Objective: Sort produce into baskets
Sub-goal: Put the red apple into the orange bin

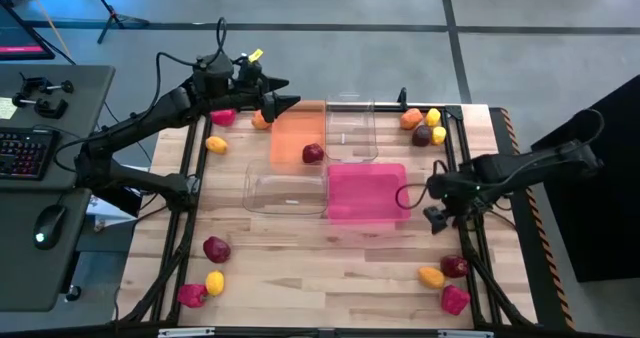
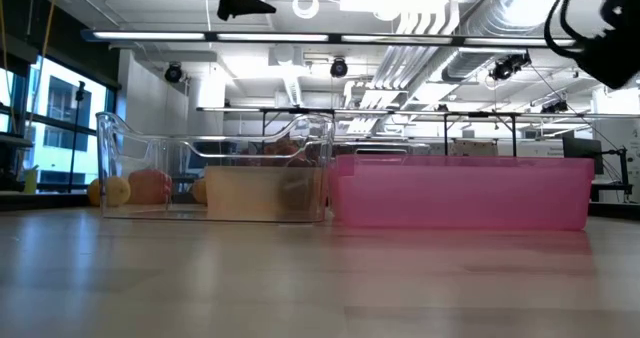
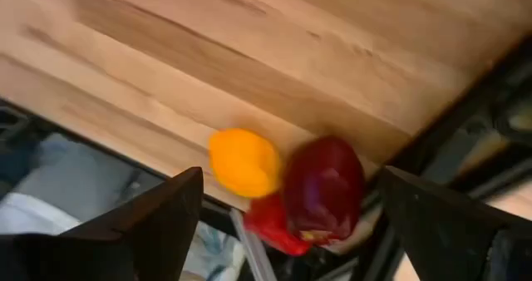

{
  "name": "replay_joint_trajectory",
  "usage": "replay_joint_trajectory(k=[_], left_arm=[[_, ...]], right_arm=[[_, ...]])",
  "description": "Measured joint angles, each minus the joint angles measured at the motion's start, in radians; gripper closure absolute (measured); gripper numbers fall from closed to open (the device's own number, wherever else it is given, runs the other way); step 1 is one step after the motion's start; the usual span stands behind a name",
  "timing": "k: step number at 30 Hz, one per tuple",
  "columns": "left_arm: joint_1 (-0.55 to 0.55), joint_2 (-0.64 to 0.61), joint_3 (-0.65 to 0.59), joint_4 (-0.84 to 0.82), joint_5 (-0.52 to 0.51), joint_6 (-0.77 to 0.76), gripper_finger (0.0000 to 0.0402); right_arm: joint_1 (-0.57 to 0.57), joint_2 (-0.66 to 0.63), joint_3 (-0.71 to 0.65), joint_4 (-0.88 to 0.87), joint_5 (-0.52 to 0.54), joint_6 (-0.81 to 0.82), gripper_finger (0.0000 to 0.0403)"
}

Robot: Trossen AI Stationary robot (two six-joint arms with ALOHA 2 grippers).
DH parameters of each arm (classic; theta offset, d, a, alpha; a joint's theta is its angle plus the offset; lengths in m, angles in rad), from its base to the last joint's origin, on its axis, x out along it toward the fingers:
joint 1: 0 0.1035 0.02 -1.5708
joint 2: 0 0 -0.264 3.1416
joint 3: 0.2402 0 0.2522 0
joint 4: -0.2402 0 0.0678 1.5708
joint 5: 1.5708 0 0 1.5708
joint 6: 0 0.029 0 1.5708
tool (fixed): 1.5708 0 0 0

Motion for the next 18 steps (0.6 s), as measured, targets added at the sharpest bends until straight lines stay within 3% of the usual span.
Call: replay_joint_trajectory(k=[18], left_arm=[[0.0, 0.0, 0.0, 0.024, 0.003, -0.001, 0.0002]], right_arm=[[0.301, 0.362, 0.002, 0.162, -0.168, 0.17, 0.0052]])
